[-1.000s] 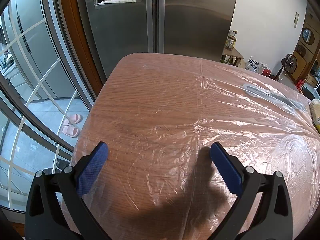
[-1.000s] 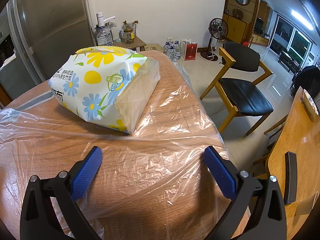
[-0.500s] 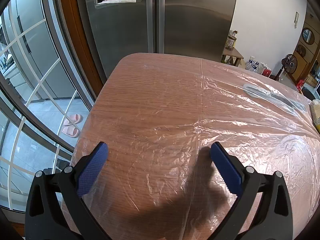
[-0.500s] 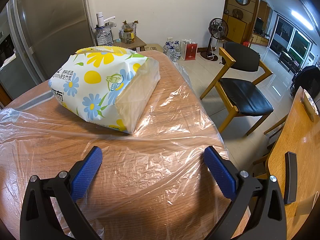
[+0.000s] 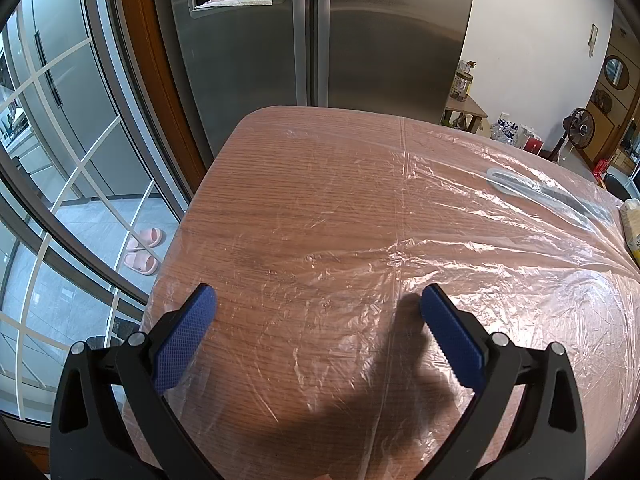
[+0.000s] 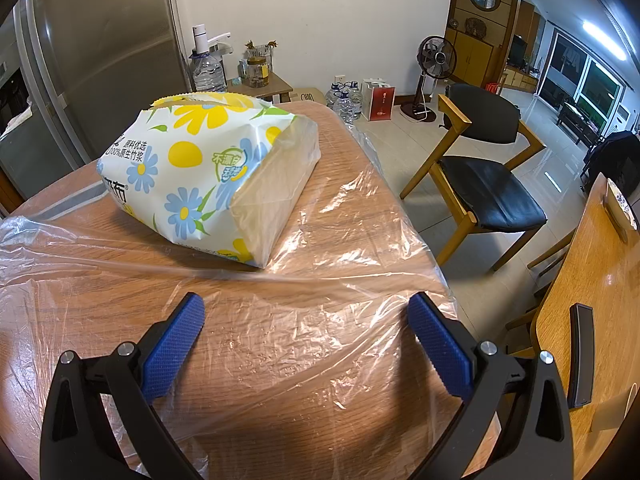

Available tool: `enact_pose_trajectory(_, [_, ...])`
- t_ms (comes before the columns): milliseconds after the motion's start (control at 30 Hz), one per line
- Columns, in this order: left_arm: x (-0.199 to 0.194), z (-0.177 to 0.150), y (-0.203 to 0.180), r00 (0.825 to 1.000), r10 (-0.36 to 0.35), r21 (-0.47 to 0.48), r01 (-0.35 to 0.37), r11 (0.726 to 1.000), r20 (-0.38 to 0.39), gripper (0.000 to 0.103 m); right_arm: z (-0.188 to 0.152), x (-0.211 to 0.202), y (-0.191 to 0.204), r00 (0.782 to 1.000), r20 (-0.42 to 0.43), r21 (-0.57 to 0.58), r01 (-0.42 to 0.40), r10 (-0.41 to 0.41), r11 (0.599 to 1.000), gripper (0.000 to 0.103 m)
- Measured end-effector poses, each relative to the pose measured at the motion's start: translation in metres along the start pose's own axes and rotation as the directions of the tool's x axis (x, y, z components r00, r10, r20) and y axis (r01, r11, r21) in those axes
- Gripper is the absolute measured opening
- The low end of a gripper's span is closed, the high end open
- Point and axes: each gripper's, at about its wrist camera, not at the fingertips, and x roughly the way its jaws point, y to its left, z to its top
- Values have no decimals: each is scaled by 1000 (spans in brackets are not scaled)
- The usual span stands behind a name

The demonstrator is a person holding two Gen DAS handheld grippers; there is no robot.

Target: Collect trash

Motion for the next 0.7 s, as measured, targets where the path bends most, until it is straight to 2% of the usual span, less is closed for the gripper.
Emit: enact_pose_trajectory(700, [3, 2, 4, 1000, 3, -3, -3, 1000, 1, 102, 0, 0, 0, 1000, 0, 0, 0, 0, 1000, 99])
